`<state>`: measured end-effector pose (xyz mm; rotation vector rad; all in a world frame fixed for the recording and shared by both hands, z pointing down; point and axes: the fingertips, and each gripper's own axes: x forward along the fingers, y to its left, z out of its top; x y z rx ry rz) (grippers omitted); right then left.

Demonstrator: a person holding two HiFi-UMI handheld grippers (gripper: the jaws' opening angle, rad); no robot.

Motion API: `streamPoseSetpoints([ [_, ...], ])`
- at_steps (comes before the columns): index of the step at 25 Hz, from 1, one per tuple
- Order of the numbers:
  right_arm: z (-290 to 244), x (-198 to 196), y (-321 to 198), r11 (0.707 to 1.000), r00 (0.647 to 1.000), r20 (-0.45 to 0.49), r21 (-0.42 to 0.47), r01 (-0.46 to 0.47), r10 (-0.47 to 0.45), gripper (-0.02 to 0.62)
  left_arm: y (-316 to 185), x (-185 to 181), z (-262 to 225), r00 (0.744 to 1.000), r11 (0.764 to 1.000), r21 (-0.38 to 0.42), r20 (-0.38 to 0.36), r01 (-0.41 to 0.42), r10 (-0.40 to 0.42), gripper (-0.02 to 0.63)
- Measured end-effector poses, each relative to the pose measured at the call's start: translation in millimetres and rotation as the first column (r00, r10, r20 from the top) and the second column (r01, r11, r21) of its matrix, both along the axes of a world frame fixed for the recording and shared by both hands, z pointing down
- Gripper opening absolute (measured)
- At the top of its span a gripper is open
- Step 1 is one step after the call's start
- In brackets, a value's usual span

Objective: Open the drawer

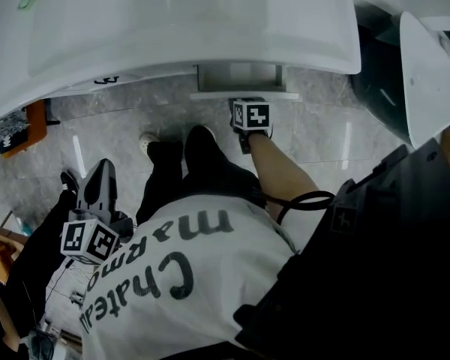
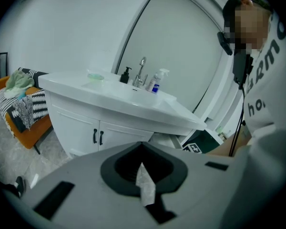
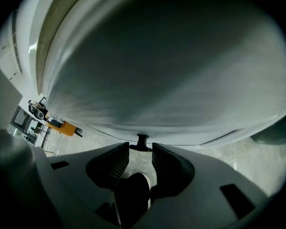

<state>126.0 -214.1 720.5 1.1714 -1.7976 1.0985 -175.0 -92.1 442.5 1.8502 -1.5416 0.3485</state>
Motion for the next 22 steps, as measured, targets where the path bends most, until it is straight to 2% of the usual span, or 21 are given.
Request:
streamPoseSetpoints([
  [14,-1,0,14,0.998,0.998,0.009,-0.003,0.059,-0.059,0.155,-12,9,2,0.999,0.999,0.000,-0.001,-0.035,0.035,0.009],
  [18,-2,1,15,0.996,0.996,0.003,-0.007,0.090,-0.090,0.152,-16,8,1,1.000,1.000,-0.003,0.002,-0.022,0.022,0.009],
  [22,-1,11,22,0.994,0.994,-0.038,-0.012,0.104,-0.104,0.093,-20,8,1,1.000,1.000,0.000,0.005,-0.019,0.019,0.009],
])
